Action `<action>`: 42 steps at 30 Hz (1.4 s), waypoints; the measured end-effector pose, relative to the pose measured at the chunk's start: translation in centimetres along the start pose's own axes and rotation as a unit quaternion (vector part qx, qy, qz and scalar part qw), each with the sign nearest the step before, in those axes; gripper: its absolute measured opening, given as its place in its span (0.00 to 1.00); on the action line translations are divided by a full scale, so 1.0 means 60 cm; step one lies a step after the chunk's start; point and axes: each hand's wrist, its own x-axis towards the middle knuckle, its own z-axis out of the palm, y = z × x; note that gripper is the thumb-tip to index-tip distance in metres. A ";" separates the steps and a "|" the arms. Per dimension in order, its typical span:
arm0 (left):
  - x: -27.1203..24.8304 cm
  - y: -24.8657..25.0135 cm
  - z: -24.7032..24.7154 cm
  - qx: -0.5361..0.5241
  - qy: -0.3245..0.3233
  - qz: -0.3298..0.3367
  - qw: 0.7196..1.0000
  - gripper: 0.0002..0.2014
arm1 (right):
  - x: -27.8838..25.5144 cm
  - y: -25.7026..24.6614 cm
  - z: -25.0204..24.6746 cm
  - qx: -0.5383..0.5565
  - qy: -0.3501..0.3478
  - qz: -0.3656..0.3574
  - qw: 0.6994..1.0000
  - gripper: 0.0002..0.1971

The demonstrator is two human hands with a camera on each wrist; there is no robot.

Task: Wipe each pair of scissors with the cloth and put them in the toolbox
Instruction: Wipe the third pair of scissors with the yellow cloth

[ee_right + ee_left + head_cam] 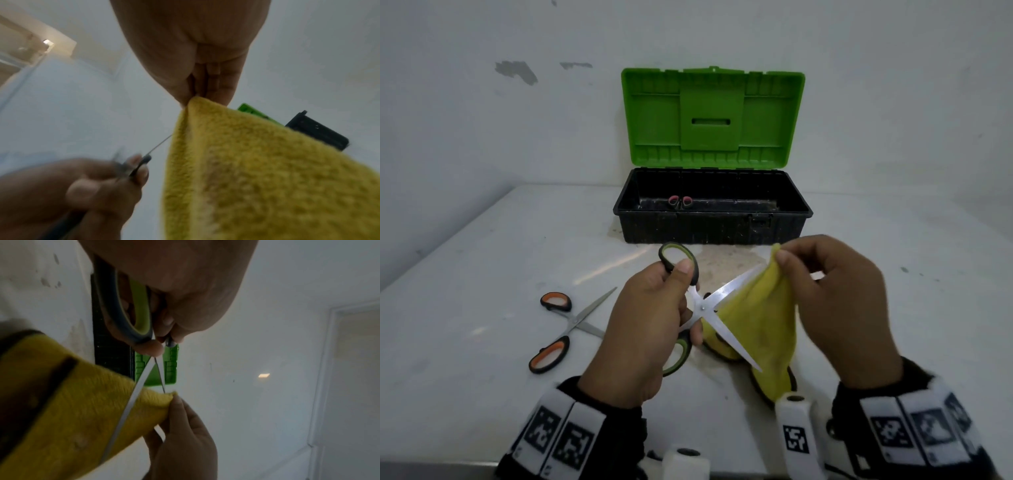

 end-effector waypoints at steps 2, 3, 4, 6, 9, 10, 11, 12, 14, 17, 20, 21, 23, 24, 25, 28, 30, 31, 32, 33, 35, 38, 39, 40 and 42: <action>-0.002 0.002 -0.010 0.010 -0.010 -0.012 1.000 0.19 | 0.015 0.015 -0.013 -0.018 0.009 0.030 0.999 0.06; -0.002 0.003 -0.012 0.011 -0.024 -0.018 0.999 0.19 | 0.023 0.022 -0.017 -0.028 0.012 0.040 0.999 0.06; -0.003 0.004 -0.014 0.013 -0.040 -0.023 0.999 0.19 | 0.030 0.026 -0.019 -0.037 0.012 0.048 0.998 0.05; -0.004 0.001 -0.012 0.034 -0.071 -0.022 0.997 0.20 | 0.045 0.026 -0.019 -0.043 0.012 0.054 0.998 0.04; -0.005 -0.008 0.000 0.100 -0.101 -0.015 0.990 0.18 | 0.061 0.008 -0.017 -0.038 0.013 0.031 0.999 0.02; -0.004 -0.012 0.005 0.113 -0.101 -0.016 0.988 0.18 | 0.062 -0.002 -0.015 -0.030 0.010 0.017 0.999 0.02; -0.002 -0.015 0.007 0.118 -0.098 -0.017 0.988 0.18 | 0.061 -0.012 -0.013 -0.019 0.003 0.004 1.000 0.02; 0.000 -0.019 0.010 0.117 -0.092 -0.017 0.989 0.18 | 0.057 -0.023 -0.011 -0.005 -0.008 -0.010 1.000 0.03; 0.005 -0.023 0.014 0.105 -0.076 -0.016 0.991 0.19 | 0.043 -0.040 -0.006 0.028 -0.049 -0.034 0.998 0.04; 0.011 -0.021 0.015 0.063 -0.050 -0.005 0.997 0.20 | 0.016 -0.050 0.001 0.085 -0.149 -0.054 0.984 0.05; 0.014 -0.015 0.009 0.052 -0.044 0.004 0.998 0.19 | 0.001 -0.044 -0.001 0.100 -0.234 -0.074 0.964 0.05; 0.015 -0.014 0.007 0.059 -0.044 0.006 0.997 0.19 | -0.002 -0.040 -0.004 0.097 -0.249 -0.084 0.960 0.05; 0.014 -0.012 0.006 0.070 -0.045 0.010 0.996 0.19 | -0.004 -0.033 -0.010 0.113 -0.270 -0.089 0.952 0.04; 0.013 -0.011 0.005 0.074 -0.043 0.014 0.996 0.19 | -0.004 -0.030 -0.013 0.134 -0.277 -0.079 0.948 0.05; 0.012 -0.011 0.005 0.080 -0.042 0.018 0.996 0.19 | -0.004 -0.029 -0.014 0.150 -0.278 -0.070 0.946 0.07; 0.009 -0.008 0.007 0.108 -0.044 0.042 0.992 0.18 | 0.000 -0.022 -0.011 0.153 -0.258 -0.056 0.952 0.03; 0.008 -0.004 0.008 0.136 -0.046 0.070 0.987 0.18 | 0.001 -0.018 -0.007 0.134 -0.268 -0.055 0.952 0.11; 0.007 -0.002 0.008 0.148 -0.048 0.084 0.984 0.18 | 0.001 -0.015 -0.006 0.123 -0.281 -0.059 0.950 0.15; 0.007 -0.001 0.008 0.157 -0.052 0.097 0.982 0.17 | 0.001 -0.013 -0.005 0.110 -0.290 -0.062 0.949 0.16; 0.006 0.000 0.008 0.163 -0.054 0.105 0.979 0.17 | 0.001 -0.012 -0.006 0.103 -0.293 -0.067 0.948 0.14; 0.004 0.000 0.007 0.168 -0.053 0.110 0.978 0.16 | 0.001 -0.012 -0.008 0.114 -0.287 -0.075 0.948 0.06; 0.005 -0.004 0.006 0.159 -0.043 0.104 0.981 0.17 | 0.000 -0.009 -0.012 0.141 -0.282 -0.071 0.946 0.08; 0.005 -0.005 0.005 0.156 -0.041 0.102 0.982 0.16 | -0.001 -0.008 -0.012 0.144 -0.287 -0.062 0.945 0.10; 0.006 -0.005 0.006 0.154 -0.042 0.103 0.982 0.16 | -0.001 -0.007 -0.012 0.143 -0.295 -0.055 0.943 0.09; 0.006 -0.003 0.007 0.157 -0.050 0.111 0.980 0.15 | -0.002 -0.005 -0.009 0.133 -0.317 -0.046 0.938 0.05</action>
